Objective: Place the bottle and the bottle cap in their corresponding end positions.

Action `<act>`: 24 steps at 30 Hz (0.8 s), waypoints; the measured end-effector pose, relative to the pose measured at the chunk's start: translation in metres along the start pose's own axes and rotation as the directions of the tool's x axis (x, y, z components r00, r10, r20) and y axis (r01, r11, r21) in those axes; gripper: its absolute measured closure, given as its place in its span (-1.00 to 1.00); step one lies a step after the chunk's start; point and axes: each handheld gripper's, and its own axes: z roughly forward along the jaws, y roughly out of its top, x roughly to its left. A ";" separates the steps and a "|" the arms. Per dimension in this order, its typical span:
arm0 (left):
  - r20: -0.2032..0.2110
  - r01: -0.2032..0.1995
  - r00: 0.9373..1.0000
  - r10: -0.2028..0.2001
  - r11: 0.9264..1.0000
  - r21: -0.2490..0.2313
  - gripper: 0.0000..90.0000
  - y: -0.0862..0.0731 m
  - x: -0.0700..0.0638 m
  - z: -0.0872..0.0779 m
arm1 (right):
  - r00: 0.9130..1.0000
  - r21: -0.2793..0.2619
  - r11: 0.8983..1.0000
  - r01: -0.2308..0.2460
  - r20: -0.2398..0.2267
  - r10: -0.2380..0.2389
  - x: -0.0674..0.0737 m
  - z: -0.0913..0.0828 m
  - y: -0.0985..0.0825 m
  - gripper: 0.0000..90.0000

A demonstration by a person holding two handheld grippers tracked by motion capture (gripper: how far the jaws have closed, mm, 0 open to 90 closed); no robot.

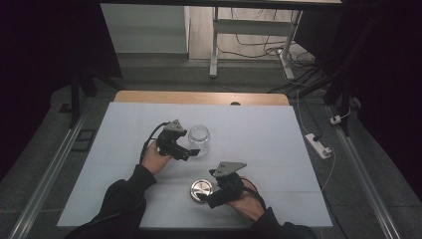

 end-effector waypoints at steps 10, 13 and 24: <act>0.039 0.015 0.999 -0.015 1.000 0.005 -0.99 -0.013 -0.015 -0.013 | 1.000 0.004 1.000 -0.014 -0.002 0.014 -0.002 -0.006 0.000 -0.89; 0.049 0.005 0.999 -0.006 1.000 0.002 -1.00 -0.015 -0.023 -0.017 | 1.000 0.000 1.000 -0.012 0.009 0.012 -0.002 -0.009 0.001 -0.93; 0.061 -0.024 0.998 0.024 1.000 -0.007 -1.00 -0.028 -0.049 -0.037 | 0.999 -0.006 1.000 -0.012 0.050 0.012 -0.003 -0.019 0.001 -0.98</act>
